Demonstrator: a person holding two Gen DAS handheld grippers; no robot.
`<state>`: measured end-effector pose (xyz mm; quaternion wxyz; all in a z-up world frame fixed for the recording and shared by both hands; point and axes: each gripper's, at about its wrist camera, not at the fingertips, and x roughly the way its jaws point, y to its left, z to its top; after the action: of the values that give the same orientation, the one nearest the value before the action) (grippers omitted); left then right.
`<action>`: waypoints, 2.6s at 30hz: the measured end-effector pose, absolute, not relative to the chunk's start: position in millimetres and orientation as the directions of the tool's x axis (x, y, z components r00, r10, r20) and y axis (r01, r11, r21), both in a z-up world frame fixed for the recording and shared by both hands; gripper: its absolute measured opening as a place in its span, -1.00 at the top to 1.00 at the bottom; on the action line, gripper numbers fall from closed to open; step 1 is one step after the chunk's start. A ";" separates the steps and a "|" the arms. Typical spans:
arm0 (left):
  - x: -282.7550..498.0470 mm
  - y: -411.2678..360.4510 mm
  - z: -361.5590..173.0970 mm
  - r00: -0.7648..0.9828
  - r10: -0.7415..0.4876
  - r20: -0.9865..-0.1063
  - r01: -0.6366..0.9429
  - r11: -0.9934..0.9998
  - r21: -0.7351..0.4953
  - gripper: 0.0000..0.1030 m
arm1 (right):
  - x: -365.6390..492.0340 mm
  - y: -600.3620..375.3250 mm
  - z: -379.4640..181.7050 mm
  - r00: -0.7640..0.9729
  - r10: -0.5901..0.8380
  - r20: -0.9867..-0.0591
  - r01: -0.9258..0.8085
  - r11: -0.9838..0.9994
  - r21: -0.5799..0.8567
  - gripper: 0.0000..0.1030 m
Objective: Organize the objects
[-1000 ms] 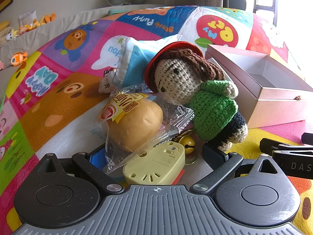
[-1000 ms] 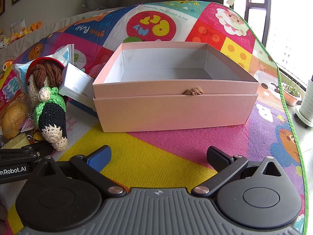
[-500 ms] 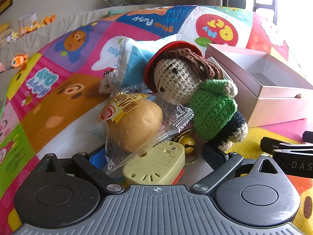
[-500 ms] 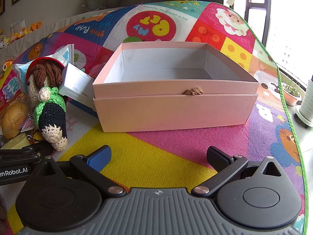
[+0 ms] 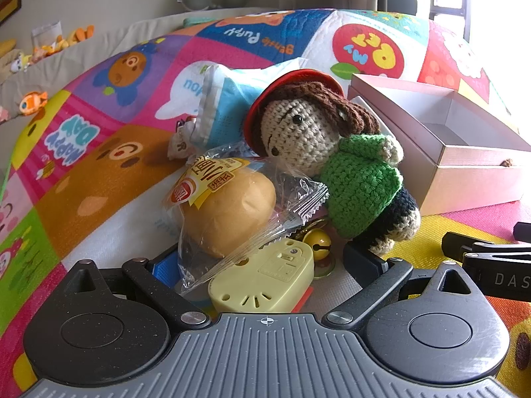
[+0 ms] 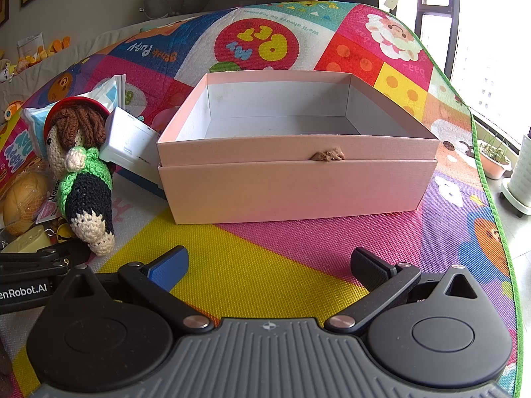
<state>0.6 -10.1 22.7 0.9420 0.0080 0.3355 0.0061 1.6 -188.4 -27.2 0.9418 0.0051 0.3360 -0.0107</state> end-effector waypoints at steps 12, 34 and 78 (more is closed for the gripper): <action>0.9 -6.2 22.9 0.774 0.002 -0.633 -0.005 1.000 -0.002 -0.95 | 1.8 -190.1 -26.3 0.773 -0.011 -0.634 0.023 1.000 0.010 -1.00; 63.4 -27.0 53.0 0.736 -0.143 -0.661 0.066 0.988 -0.141 -0.52 | 1.8 -191.3 -25.5 0.772 -0.011 -0.635 0.022 1.000 0.010 -1.00; -84.8 109.3 73.6 0.759 -0.467 -0.454 0.292 0.867 -0.405 0.18 | -50.4 -188.2 -9.0 0.752 0.263 -0.604 -0.335 0.942 -0.007 -1.00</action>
<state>-84.8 109.3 73.6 0.9246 -0.1567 0.2801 -0.2052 -50.4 -188.2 -9.0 0.9343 -0.0574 0.3133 0.1602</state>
